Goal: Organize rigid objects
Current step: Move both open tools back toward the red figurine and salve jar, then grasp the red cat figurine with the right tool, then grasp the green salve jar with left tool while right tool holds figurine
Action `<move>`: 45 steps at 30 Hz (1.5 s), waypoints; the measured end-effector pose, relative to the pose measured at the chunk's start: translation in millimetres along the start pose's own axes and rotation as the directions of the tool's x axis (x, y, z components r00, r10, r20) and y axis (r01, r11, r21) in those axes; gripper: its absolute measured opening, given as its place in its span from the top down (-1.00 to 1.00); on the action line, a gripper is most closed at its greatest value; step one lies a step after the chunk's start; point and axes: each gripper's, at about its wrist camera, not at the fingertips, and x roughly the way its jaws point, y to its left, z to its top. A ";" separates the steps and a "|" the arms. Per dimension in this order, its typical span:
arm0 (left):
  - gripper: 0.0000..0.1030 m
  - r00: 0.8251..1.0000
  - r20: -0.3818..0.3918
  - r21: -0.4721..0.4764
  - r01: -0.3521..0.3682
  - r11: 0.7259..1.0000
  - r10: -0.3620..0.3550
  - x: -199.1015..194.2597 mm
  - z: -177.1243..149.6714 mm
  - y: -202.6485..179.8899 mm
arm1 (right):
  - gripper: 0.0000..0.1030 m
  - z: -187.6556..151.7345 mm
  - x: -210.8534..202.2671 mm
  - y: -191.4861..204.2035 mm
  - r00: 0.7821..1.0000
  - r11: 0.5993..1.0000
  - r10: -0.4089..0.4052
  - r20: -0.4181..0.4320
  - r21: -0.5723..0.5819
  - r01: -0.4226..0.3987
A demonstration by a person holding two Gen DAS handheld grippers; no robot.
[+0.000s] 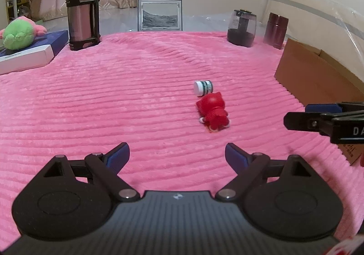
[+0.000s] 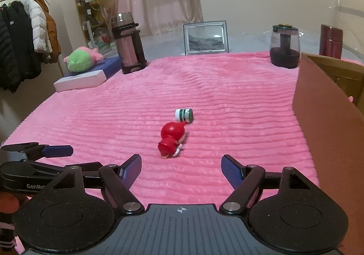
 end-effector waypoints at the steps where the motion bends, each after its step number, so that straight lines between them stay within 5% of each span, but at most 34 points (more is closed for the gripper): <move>1: -0.72 1.000 0.000 -0.001 0.001 1.000 -0.001 3.0 0.9 3.5 | -0.44 0.7 5.5 2.1 1.000 1.000 0.000 0.000 -0.003 0.000; 22: -0.72 1.000 0.001 -0.006 -0.008 1.000 0.008 63.5 24.8 45.9 | -0.42 16.3 131.6 18.0 0.999 0.999 -0.047 -0.008 -0.011 0.047; 28: -0.72 1.000 0.006 -0.011 -0.005 1.000 0.005 73.6 30.0 48.9 | -0.04 17.1 154.9 14.5 0.997 0.998 -0.067 -0.032 -0.002 0.067; 32: -0.72 1.000 0.006 -0.015 -0.001 1.000 0.001 79.0 32.0 49.4 | 0.16 16.4 159.5 11.6 0.997 0.998 -0.069 -0.043 0.003 0.069; 39: -0.72 1.000 0.004 -0.012 0.021 1.000 -0.021 88.9 37.8 39.0 | 0.17 19.7 132.4 -2.0 0.998 0.998 -0.062 0.010 0.032 0.062; 45: -0.71 0.998 0.026 -0.006 0.061 0.998 -0.060 111.4 54.2 6.7 | 0.17 29.9 102.1 -37.4 0.986 0.987 -0.155 0.063 0.050 0.152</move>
